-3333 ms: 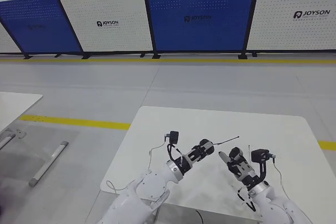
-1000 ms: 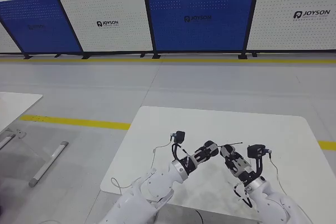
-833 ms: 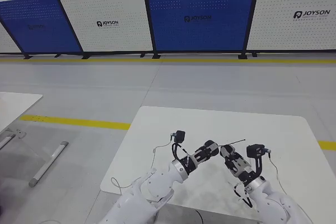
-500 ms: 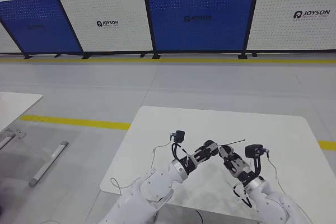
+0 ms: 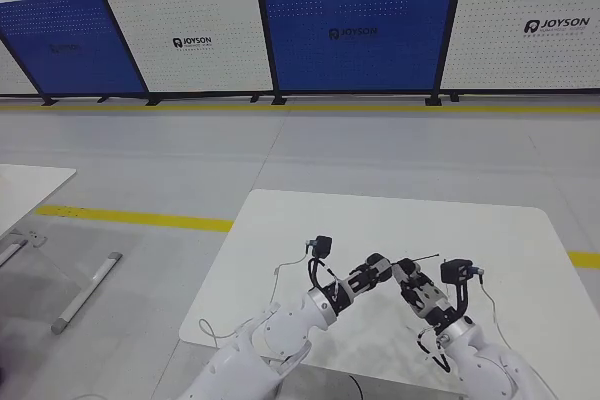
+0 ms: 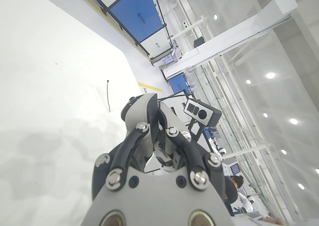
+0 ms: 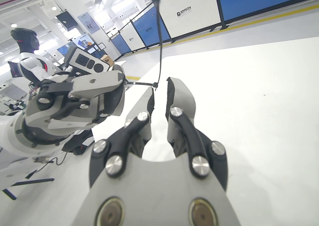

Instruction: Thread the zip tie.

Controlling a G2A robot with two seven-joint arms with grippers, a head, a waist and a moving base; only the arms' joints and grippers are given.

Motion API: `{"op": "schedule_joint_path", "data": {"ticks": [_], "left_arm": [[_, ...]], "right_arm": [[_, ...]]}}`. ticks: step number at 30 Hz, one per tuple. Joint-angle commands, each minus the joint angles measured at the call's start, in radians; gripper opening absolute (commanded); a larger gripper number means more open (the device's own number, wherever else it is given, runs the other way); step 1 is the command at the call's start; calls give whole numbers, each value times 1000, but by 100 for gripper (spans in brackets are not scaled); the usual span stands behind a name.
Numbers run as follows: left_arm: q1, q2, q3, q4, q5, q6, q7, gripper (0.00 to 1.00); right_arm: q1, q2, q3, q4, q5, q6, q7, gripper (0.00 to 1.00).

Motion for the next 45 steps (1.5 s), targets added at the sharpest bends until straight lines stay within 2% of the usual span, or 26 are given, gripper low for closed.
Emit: {"op": "schedule_joint_path", "data": {"ticks": [1,2,28,34,36,38,41,45], "left_arm": [[-1,0,2,2,3,2,0,0],[-1,0,2,2,3,2,0,0],[12,2,-17,-28,-4,-21,-7,0],[16,4,-29,-22,-8,-26,-5,0],[16,4,-32,-19,-12,-28,-3,0],[17,5,-33,-17,-14,-30,-4,0],[18,5,-34,-14,-16,-33,-6,0],[18,5,-32,-9,-14,-35,-8,0]], "right_arm": [[0,0,1,0,1,-1,-2,3],[-1,0,1,0,1,0,-2,0],[48,-11,-60,51,-37,35,41,0],[46,-12,-56,54,-19,31,26,0],[41,-12,-49,53,-9,30,21,22],[36,-11,-40,53,-2,30,13,27],[27,-10,-29,47,6,25,4,29],[18,-8,-20,37,12,23,-1,25]]}}
